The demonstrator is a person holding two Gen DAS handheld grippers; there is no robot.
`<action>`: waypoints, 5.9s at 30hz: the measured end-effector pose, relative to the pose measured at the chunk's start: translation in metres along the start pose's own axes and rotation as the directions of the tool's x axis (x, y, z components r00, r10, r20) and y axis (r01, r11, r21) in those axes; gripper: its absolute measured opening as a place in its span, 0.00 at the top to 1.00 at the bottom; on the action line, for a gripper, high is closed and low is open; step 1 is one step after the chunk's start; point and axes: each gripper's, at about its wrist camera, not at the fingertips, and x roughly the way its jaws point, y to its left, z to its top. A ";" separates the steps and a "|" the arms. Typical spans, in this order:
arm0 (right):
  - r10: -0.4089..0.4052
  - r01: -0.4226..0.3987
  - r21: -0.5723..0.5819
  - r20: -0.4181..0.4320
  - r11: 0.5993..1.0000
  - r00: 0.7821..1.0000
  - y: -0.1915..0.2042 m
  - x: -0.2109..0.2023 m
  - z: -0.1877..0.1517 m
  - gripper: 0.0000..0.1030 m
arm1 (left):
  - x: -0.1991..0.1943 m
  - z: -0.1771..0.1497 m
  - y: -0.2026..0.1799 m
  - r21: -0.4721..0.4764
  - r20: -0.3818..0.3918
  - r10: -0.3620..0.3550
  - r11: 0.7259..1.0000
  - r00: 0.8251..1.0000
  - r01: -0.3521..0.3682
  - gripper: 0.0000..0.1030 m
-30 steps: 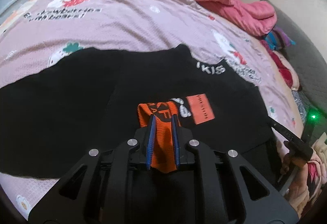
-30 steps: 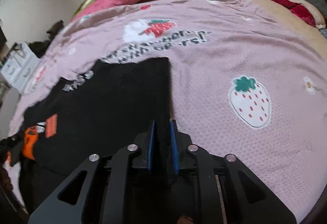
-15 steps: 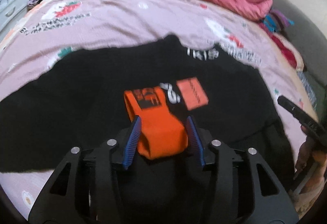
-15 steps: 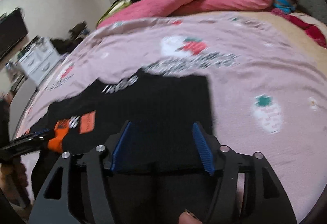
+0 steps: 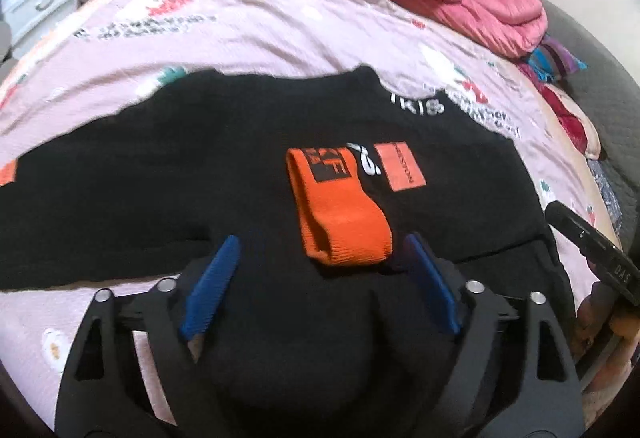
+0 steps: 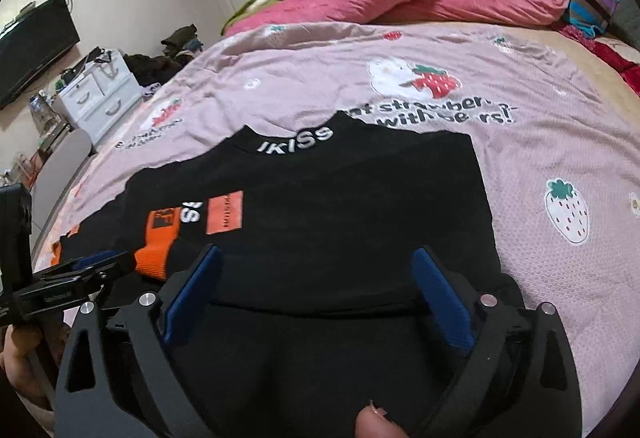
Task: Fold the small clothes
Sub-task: 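Lower the cuff onto the shirt center and open the left tool, then move the left tool to the other sleeve's orange cuff, then grasp the orange cuff with the left tool and lift it, then carry the sleeve across the shirt body toward the first folded cuff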
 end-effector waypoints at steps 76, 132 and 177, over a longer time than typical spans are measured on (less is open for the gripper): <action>0.224 -0.241 -0.452 -0.092 0.859 0.970 0.278 0.048 -0.009 0.04 | -0.077 -0.043 0.253 -0.621 -0.025 0.339 0.732 0.941 -0.280 0.09; 0.060 -0.050 -0.077 0.138 0.996 0.989 0.051 -0.047 -0.002 0.04 | -0.114 0.002 0.081 -0.241 0.452 0.024 0.966 0.892 0.096 0.94; -0.017 0.000 0.093 0.184 0.996 0.983 -0.012 -0.065 0.008 0.04 | -0.033 0.006 -0.026 0.000 0.268 -0.205 0.977 0.941 0.213 0.94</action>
